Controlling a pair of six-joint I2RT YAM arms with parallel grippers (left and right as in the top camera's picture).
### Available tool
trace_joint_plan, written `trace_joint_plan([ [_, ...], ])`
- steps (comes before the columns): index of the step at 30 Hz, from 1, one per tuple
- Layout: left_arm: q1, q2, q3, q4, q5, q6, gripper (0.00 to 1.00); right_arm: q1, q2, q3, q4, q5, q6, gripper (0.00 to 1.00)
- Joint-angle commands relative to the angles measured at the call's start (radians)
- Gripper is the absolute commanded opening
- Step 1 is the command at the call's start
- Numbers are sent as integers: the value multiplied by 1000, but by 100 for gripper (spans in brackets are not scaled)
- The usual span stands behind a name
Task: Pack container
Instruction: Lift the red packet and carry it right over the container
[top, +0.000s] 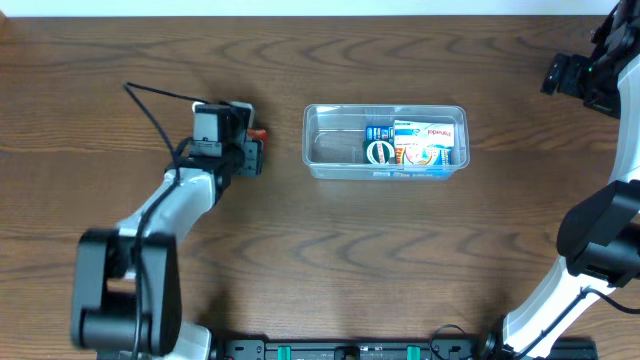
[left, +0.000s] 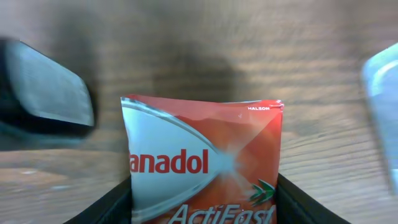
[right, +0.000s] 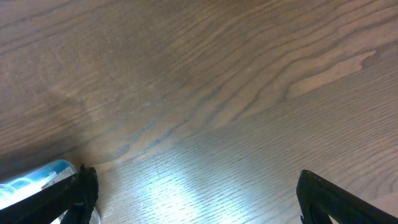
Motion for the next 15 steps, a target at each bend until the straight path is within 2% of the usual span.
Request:
trace_joint_plan([
  [1, -18, -89, 17, -21, -5, -2, 61, -5, -30, 16, 0, 1, -3, 99],
  [8, -111, -221, 49, -83, -39, -16, 60, -5, -30, 16, 0, 1, -3, 99],
  [15, -216, -243, 225, -257, -143, -108, 58, -5, -30, 16, 0, 1, -3, 99],
])
